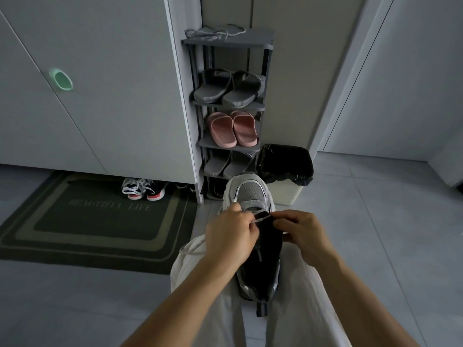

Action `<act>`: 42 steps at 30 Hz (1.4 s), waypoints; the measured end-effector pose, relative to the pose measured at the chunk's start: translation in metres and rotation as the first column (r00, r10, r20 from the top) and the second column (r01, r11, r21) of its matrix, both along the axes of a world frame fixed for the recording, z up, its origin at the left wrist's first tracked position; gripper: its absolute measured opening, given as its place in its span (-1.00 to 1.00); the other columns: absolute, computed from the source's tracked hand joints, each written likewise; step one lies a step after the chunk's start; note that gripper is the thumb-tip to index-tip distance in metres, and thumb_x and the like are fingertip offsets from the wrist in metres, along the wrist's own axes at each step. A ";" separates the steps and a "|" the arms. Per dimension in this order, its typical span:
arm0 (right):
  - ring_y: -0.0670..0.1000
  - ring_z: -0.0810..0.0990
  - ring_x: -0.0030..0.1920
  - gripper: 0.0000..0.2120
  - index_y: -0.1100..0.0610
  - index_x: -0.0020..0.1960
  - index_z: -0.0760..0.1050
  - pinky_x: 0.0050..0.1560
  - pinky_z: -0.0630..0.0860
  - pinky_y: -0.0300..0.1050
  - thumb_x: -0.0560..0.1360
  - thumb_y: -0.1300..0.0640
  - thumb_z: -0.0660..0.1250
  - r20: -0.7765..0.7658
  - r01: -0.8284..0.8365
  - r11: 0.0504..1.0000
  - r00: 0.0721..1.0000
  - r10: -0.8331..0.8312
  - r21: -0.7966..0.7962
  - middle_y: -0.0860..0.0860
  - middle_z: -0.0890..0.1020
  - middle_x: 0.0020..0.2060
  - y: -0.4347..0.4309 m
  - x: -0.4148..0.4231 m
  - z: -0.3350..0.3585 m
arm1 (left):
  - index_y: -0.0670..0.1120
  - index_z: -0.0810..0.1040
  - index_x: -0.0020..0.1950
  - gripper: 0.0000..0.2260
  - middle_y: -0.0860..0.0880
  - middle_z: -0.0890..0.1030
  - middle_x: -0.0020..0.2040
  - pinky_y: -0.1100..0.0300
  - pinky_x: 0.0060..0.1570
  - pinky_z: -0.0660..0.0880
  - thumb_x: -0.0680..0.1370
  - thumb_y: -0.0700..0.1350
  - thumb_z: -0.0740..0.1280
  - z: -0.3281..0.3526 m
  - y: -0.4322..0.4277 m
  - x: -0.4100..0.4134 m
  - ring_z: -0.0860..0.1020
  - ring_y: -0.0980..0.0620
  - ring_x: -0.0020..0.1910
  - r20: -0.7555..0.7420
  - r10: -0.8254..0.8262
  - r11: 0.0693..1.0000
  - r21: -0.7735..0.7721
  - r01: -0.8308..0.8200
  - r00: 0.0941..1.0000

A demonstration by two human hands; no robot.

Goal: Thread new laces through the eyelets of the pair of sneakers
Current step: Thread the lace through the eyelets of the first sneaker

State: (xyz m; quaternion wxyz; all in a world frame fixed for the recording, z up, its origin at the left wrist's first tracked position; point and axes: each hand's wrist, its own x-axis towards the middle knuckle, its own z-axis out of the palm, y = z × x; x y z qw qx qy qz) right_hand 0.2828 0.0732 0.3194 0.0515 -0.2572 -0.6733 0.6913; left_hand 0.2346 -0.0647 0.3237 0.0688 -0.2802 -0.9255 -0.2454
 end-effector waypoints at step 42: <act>-0.08 0.62 -0.32 -0.67 0.01 -0.22 0.61 -0.23 0.60 -0.22 0.41 0.44 0.30 -0.083 -0.003 0.988 0.996 0.016 0.156 -0.09 0.66 -0.41 0.000 0.000 -0.009 | -0.04 0.54 -0.38 -0.87 0.02 0.56 -0.52 0.33 -0.53 0.25 0.35 -0.05 0.32 -0.020 0.022 -0.006 0.52 0.04 -0.53 0.000 0.029 0.993 0.116 -0.029 1.000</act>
